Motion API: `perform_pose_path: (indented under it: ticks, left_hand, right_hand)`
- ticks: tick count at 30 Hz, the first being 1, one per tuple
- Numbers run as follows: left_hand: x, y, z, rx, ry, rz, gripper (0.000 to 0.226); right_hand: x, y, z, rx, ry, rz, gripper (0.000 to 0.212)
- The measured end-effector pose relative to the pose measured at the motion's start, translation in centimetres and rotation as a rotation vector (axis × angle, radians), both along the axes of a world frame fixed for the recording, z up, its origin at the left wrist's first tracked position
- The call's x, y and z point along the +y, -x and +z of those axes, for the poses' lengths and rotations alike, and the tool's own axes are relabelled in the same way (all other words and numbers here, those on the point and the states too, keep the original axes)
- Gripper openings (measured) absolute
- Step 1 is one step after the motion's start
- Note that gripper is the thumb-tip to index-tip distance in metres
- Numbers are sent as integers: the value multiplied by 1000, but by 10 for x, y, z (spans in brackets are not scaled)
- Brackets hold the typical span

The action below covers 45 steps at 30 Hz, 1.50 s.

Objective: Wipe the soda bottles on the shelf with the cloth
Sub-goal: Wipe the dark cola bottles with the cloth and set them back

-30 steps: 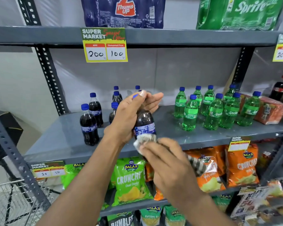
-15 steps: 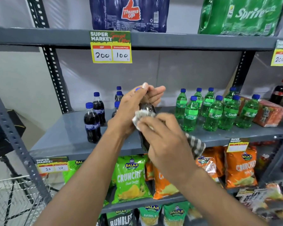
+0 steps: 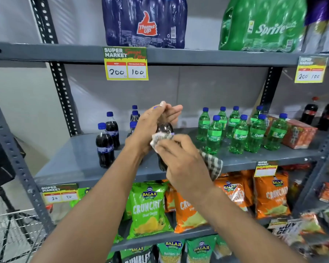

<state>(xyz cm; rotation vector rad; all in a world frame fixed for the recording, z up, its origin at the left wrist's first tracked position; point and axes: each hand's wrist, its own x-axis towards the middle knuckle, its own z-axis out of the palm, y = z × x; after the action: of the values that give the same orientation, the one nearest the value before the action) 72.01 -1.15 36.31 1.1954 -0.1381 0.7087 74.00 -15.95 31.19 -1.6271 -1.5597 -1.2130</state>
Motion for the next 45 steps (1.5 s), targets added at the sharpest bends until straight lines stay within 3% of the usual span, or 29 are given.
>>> perform_pose_path:
  ticks: [3, 9, 17, 25, 32, 37, 45]
  left_hand:
    - [9, -3, 3, 15, -22, 37, 30]
    - [11, -10, 5, 75, -70, 44, 26]
    - [17, -6, 6, 53, -52, 94, 30]
    - [7, 4, 7, 63, -49, 137, 28]
    - [12, 14, 4, 32, 45, 178, 28]
    - [13, 10, -6, 64, -1, 190, 28]
    - [12, -9, -8, 24, -38, 126, 27]
  right_hand:
    - [-8, -1, -28, -32, 99, 18, 48]
    - [5, -13, 4, 43, 33, 52, 27]
    - [-9, -6, -28, 28, 112, 92, 42]
    - [18, -27, 28, 428, -119, 196, 53]
    - [-2, -25, -27, 370, -25, 290, 42]
    - [1, -33, -30, 610, -60, 335, 47]
    - [12, -50, -6, 839, -140, 378, 48]
